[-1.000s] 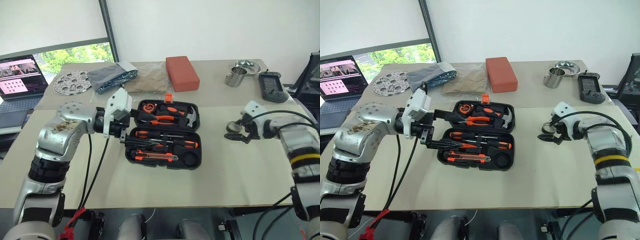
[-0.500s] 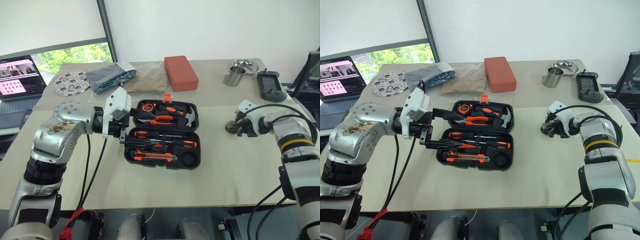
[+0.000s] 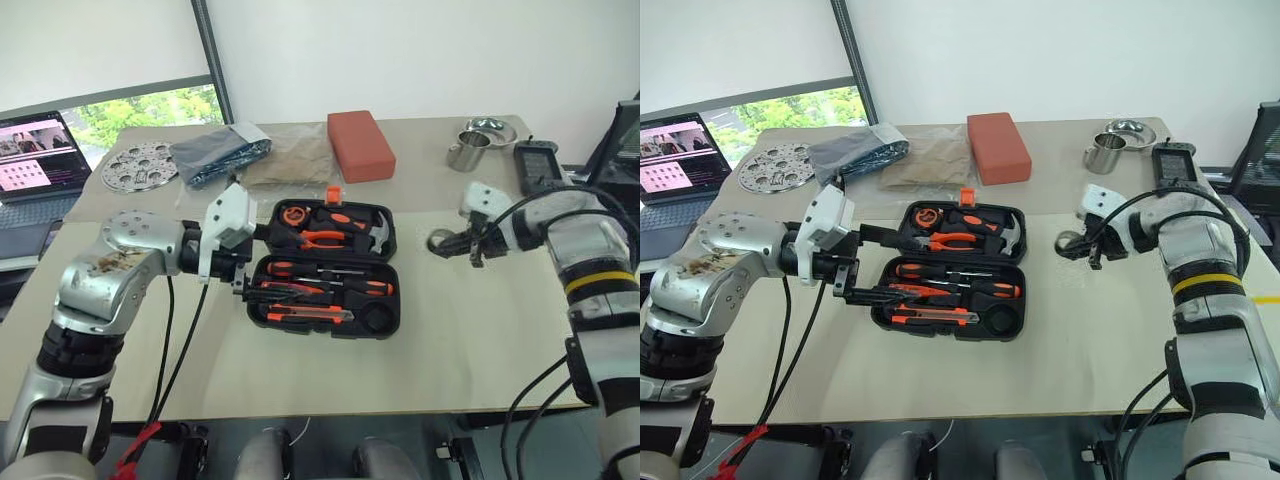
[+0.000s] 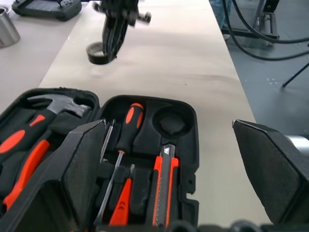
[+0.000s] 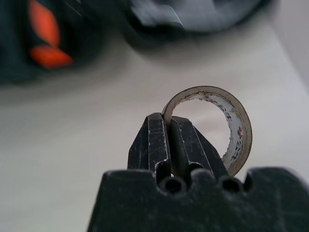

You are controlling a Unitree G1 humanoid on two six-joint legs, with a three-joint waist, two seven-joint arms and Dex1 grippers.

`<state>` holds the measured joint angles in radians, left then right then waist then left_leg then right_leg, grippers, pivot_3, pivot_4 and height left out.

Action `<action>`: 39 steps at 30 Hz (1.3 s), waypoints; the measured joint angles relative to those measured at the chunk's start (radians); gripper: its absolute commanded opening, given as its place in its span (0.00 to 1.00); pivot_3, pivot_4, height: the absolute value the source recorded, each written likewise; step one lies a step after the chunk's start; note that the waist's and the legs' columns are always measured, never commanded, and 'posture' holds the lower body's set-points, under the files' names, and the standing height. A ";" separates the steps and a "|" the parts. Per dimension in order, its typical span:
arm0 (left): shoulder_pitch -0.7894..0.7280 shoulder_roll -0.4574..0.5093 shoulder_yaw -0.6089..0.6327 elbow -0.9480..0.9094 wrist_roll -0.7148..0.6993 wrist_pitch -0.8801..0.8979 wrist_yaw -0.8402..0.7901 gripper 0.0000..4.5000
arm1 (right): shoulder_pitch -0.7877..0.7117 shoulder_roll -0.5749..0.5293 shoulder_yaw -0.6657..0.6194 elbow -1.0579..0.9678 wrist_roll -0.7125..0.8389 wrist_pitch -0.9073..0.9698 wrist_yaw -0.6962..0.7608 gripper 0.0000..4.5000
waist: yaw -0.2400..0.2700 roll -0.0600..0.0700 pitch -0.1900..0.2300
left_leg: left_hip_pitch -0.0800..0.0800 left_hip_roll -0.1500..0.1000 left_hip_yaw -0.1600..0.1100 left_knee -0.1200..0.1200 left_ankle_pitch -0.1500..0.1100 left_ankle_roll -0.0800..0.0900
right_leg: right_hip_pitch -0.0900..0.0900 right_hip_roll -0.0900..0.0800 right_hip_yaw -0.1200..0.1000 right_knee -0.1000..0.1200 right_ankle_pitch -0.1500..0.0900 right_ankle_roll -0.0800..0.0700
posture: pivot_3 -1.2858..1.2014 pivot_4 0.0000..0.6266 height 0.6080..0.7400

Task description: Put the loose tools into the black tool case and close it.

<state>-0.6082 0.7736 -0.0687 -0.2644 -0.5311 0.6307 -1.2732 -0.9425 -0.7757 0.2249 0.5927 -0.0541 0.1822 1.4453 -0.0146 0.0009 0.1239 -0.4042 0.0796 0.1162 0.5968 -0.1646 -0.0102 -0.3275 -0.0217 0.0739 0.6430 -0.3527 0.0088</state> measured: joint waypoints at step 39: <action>0.077 0.034 0.004 -0.011 -0.019 -0.025 -0.025 1.00 | 0.283 -0.027 0.272 -0.837 0.060 0.346 -0.029 0.81 | 0.002 0.000 0.000 | -0.002 0.001 0.001 0.001 -0.003 0.006 | -0.005 0.000 -0.001 0.003 0.000 0.000 | 0.52 0.24 1.00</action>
<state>-0.5309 0.8079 -0.0643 -0.2755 -0.5497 0.6058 -1.2985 -0.6592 -0.8024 0.4968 -0.2439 0.0055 0.5284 1.4158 -0.0123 0.0004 0.1239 -0.4063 0.0803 0.1168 0.5974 -0.1681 -0.0044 -0.3327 -0.0221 0.0727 0.6458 -0.3528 0.0084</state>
